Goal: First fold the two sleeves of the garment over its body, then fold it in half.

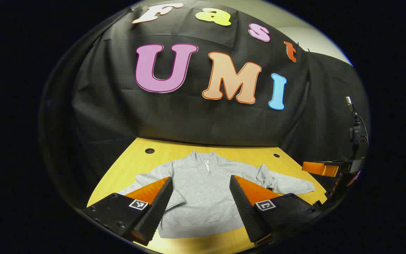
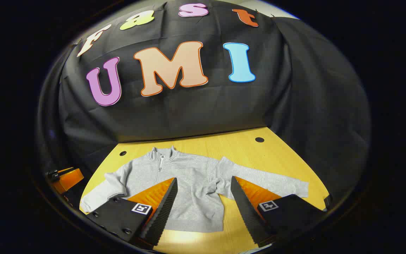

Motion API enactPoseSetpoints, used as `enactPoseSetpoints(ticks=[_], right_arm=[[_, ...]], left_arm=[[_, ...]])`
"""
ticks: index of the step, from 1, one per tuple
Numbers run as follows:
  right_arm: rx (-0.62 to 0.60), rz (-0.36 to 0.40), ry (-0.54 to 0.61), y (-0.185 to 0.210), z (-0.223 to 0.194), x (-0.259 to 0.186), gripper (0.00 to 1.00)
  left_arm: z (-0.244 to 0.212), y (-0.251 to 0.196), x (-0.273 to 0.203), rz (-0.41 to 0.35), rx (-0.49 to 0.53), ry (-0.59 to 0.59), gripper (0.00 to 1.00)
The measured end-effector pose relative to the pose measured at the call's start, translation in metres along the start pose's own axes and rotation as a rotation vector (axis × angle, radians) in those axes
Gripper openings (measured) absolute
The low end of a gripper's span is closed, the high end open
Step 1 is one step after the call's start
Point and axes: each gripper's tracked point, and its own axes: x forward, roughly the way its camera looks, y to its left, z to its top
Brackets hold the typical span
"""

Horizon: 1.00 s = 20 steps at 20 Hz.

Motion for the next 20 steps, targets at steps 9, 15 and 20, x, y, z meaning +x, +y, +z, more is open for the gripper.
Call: enactPoseSetpoints(ticks=[9, 15, 20], right_arm=[[0.003, -0.068, 0.031, -0.021, -0.006, -0.001, 0.9], [0.033, -0.048, 0.068, -0.016, -0.018, -0.004, 0.9], [0.008, -0.065, 0.074, -0.023, -0.022, -0.003, 0.9]], left_arm=[[-0.008, 0.008, -0.008, 0.014, -0.02, 0.004, 0.94], [-0.013, 0.015, -0.012, 0.03, -0.023, 0.011, 0.94], [-0.016, 0.017, -0.013, 0.034, -0.018, 0.016, 0.94]])
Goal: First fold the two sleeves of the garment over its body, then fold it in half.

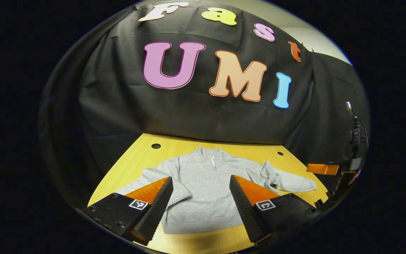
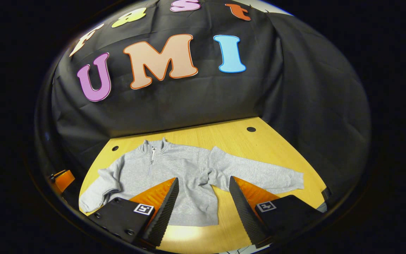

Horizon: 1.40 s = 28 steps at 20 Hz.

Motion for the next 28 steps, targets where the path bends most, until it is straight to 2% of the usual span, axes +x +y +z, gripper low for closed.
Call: enactPoseSetpoints(ticks=[5, 11, 12, 13, 18, 23, 26, 27, 28], right_arm=[[0.012, -0.067, 0.029, -0.044, -0.007, 0.012, 0.9], [0.07, -0.222, 0.078, -0.145, -0.019, 0.038, 0.9], [0.075, -0.248, 0.085, -0.163, -0.02, 0.041, 0.87], [0.081, -0.273, 0.089, -0.18, -0.022, 0.044, 0.91], [0.132, -0.363, 0.149, -0.253, -0.048, 0.068, 0.91], [0.211, -0.402, 0.263, -0.299, -0.093, 0.097, 0.91], [0.23, -0.428, 0.288, -0.317, -0.108, 0.113, 0.92], [0.233, -0.437, 0.295, -0.322, -0.111, 0.118, 0.89], [0.237, -0.443, 0.306, -0.327, -0.114, 0.123, 0.92]], left_arm=[[-0.005, 0.002, 0.001, 0.007, 0.004, 0.013, 0.94], [-0.011, 0.003, 0.006, 0.029, 0.006, 0.028, 0.94], [-0.011, 0.004, 0.008, 0.033, 0.005, 0.033, 0.94], [-0.012, 0.006, 0.009, 0.041, 0.003, 0.036, 0.94], [-0.017, 0.015, 0.014, 0.087, -0.013, 0.054, 0.94], [-0.024, 0.023, 0.022, 0.132, -0.004, 0.079, 0.94], [-0.031, 0.026, 0.027, 0.156, 0.0, 0.099, 0.94], [-0.032, 0.027, 0.029, 0.161, -0.004, 0.103, 0.94], [-0.033, 0.027, 0.029, 0.166, -0.008, 0.109, 0.94]])
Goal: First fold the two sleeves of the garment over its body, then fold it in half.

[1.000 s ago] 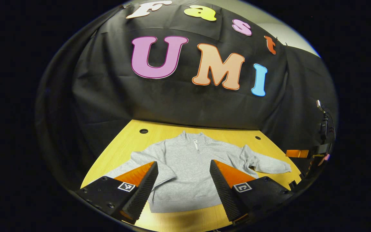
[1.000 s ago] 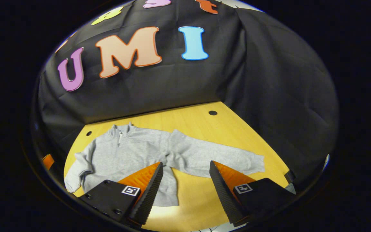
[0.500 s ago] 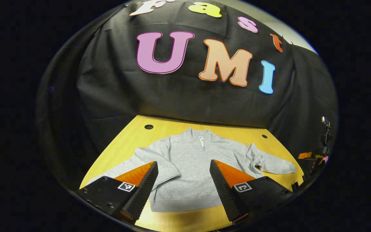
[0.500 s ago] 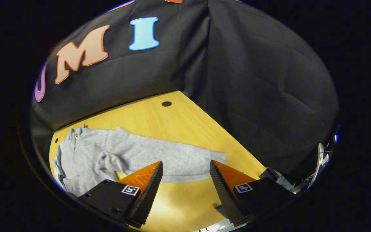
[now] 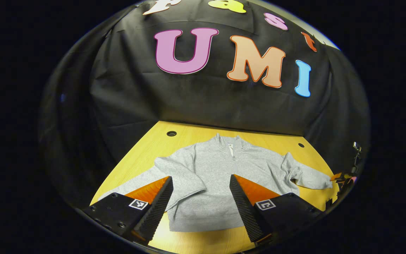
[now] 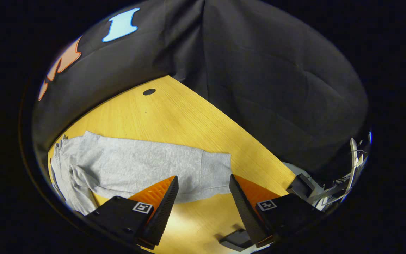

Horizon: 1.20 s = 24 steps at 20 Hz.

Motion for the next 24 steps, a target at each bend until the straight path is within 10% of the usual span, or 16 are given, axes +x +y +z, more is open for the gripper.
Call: enactPoseSetpoints(ticks=[16, 24], right_arm=[[-0.008, -0.018, 0.071, -0.003, -0.012, 0.041, 0.82], [-0.072, 0.007, 0.079, 0.019, -0.014, 0.037, 0.13]], left_arm=[[0.0, 0.002, 0.005, 0.048, -0.01, 0.012, 0.94], [0.0, 0.001, 0.006, 0.046, -0.021, 0.016, 0.94]])
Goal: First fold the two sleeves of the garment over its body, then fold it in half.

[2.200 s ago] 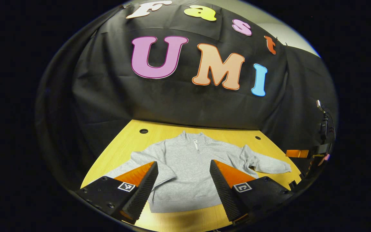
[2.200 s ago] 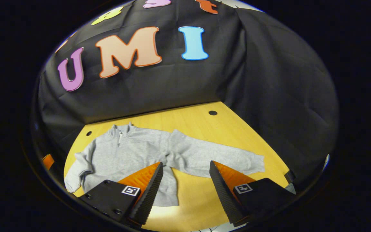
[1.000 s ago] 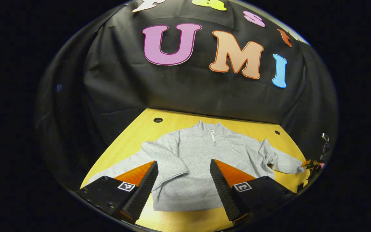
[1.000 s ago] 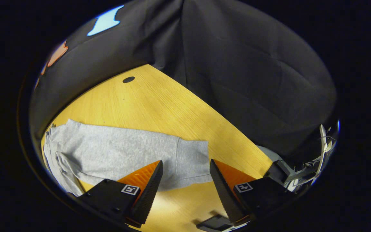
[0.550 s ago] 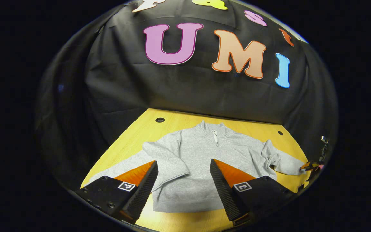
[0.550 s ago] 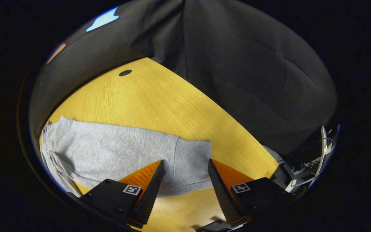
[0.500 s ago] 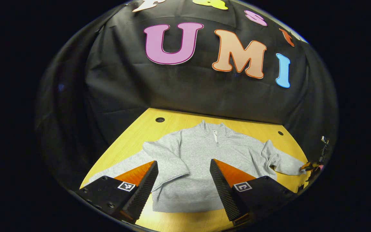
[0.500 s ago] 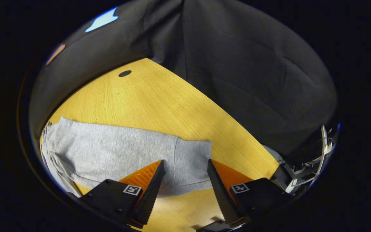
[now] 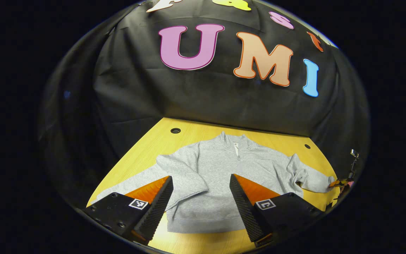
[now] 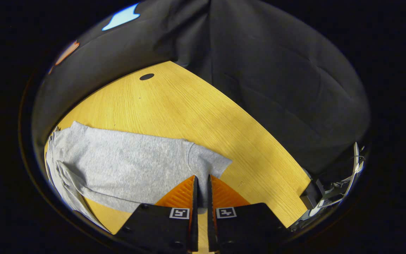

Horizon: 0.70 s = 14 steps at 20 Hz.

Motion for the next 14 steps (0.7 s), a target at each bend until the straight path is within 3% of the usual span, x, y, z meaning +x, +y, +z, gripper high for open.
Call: enactPoseSetpoints(ticks=[3, 7, 14], right_arm=[[-0.009, -0.003, 0.002, 0.003, 0.001, -0.003, 0.08], [-0.01, 0.015, -0.052, 0.019, 0.018, -0.025, 0.08], [-0.119, 0.185, -0.157, 0.129, 0.045, -0.089, 0.1]], left_arm=[[0.0, 0.0, 0.001, 0.0, -0.003, -0.003, 0.94], [0.0, 0.001, 0.001, 0.007, -0.014, -0.008, 0.94], [-0.007, 0.018, -0.009, 0.023, -0.064, -0.014, 0.94]])
